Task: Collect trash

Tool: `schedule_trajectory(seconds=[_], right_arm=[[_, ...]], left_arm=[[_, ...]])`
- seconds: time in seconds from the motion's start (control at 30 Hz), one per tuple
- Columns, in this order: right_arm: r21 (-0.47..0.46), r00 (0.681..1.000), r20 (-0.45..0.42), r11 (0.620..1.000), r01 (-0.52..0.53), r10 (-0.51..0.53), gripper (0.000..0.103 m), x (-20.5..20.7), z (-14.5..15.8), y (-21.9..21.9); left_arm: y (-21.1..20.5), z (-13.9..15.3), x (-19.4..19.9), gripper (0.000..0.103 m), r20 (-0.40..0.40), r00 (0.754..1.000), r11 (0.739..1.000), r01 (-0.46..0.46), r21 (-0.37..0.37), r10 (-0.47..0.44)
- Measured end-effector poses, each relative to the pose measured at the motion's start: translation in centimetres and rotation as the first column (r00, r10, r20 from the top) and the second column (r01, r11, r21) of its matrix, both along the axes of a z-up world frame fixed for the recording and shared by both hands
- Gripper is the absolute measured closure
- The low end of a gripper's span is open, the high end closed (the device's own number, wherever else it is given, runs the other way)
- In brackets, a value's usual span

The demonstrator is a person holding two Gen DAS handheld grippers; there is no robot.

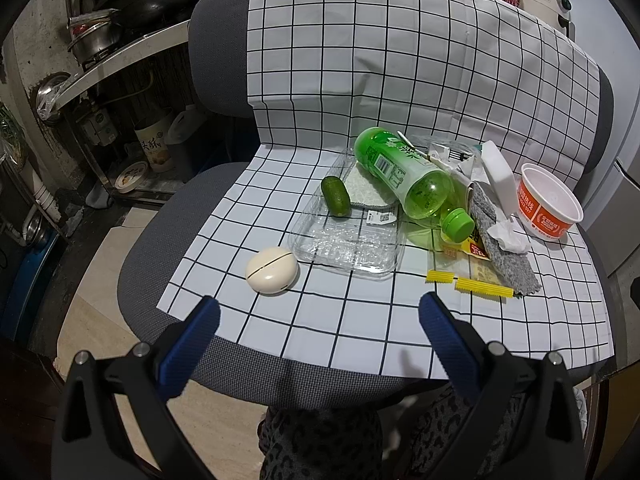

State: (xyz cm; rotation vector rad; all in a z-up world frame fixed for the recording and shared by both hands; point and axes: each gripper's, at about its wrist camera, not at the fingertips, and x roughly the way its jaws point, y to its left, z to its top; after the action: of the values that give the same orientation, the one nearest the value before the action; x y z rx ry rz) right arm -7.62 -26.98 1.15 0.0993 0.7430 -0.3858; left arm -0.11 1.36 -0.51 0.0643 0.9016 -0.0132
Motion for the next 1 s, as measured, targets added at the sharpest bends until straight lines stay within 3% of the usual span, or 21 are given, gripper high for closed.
schedule_trajectory(seconds=[0.5, 0.7, 1.0], right_arm=[[0.005, 1.000, 0.001, 1.000, -0.001, 0.001, 0.006, 0.1, 0.2, 0.0], [0.036, 1.000, 0.010, 0.999, -0.030, 0.029, 0.006, -0.6, -0.8, -0.4], [0.097, 0.993, 0.062, 0.990, -0.106, 0.100, 0.006, 2.2, -2.9, 0.0]], left_arm=[[0.0, 0.0, 0.0, 0.006, -0.002, 1.000, 1.000, 0.000, 0.000, 0.000], [0.7, -0.6, 0.5, 0.006, -0.008, 1.000, 1.000, -0.016, 0.013, 0.017], [1.4, -2.9, 2.6, 0.006, -0.026, 1.000, 1.000, -0.004, -0.001, 0.004]])
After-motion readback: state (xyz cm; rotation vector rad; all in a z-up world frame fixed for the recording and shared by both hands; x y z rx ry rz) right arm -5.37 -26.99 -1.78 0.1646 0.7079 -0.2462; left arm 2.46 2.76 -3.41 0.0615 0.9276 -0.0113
